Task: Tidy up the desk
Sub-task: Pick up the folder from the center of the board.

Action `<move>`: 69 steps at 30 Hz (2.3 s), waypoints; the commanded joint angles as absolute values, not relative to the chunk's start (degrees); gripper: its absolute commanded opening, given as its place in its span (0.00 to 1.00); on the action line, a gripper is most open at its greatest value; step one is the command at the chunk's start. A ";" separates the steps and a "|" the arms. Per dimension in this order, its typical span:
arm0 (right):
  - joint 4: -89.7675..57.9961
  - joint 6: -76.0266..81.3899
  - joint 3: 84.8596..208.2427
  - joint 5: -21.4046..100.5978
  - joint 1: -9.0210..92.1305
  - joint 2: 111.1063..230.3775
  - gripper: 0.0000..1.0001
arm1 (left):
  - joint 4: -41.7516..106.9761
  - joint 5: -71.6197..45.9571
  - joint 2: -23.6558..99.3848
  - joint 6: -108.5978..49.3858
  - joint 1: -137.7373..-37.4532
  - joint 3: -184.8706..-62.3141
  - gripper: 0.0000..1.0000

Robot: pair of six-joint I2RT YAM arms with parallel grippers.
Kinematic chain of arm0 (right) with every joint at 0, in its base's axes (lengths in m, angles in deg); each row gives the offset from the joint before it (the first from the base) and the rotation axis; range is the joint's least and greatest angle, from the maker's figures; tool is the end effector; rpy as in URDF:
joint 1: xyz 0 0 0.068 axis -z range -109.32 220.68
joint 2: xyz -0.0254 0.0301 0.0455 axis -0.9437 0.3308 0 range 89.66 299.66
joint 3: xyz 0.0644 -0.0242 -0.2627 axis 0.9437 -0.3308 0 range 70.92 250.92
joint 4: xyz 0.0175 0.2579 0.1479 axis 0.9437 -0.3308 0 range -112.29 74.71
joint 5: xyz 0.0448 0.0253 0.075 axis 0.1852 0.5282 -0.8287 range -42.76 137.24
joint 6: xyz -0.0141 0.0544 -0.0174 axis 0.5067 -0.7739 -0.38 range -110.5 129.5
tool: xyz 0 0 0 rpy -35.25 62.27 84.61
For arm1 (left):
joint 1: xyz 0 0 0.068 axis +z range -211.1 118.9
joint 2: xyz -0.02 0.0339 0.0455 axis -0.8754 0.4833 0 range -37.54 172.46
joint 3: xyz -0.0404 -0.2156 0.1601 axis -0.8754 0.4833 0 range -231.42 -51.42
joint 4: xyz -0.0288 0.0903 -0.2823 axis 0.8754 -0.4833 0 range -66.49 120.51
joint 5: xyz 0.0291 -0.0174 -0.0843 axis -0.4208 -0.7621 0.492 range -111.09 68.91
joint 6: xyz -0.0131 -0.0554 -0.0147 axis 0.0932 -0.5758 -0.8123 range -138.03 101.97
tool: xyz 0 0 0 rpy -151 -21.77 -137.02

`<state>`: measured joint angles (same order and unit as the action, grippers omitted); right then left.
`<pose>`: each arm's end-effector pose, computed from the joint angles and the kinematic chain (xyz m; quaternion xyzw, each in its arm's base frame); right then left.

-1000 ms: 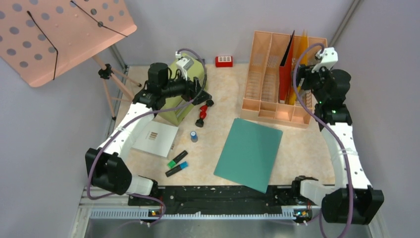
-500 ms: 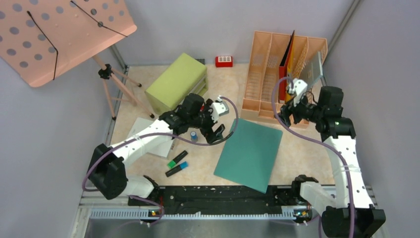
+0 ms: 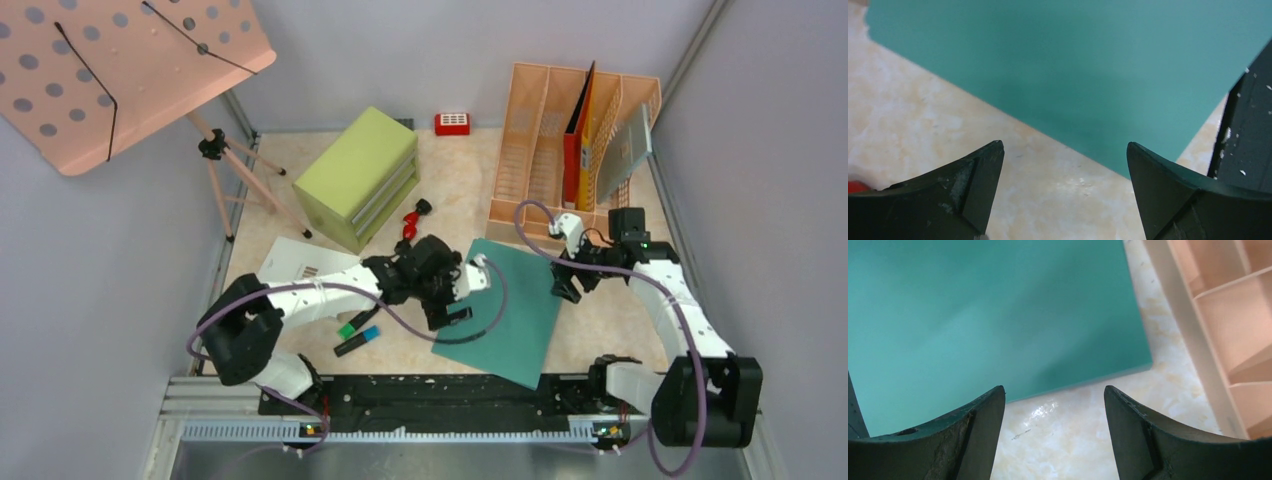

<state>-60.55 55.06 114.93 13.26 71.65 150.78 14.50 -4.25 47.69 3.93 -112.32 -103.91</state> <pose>0.2328 0.0199 0.2205 -0.4169 0.8328 0.1704 0.3219 0.2063 -0.2764 0.1861 0.5933 0.7126 -0.2206 0.3025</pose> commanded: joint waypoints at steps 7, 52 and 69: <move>-58.93 55.39 119.00 14.28 76.49 166.05 0.83 | 13.03 -18.89 48.45 13.94 -132.94 -106.08 0.98; -60.37 62.72 124.61 4.81 75.34 182.34 0.68 | 18.49 -42.18 56.26 14.72 -144.46 -102.15 0.98; -76.79 61.71 141.76 0.58 71.29 178.76 0.24 | 16.97 -41.96 54.31 11.96 -141.63 -100.07 0.98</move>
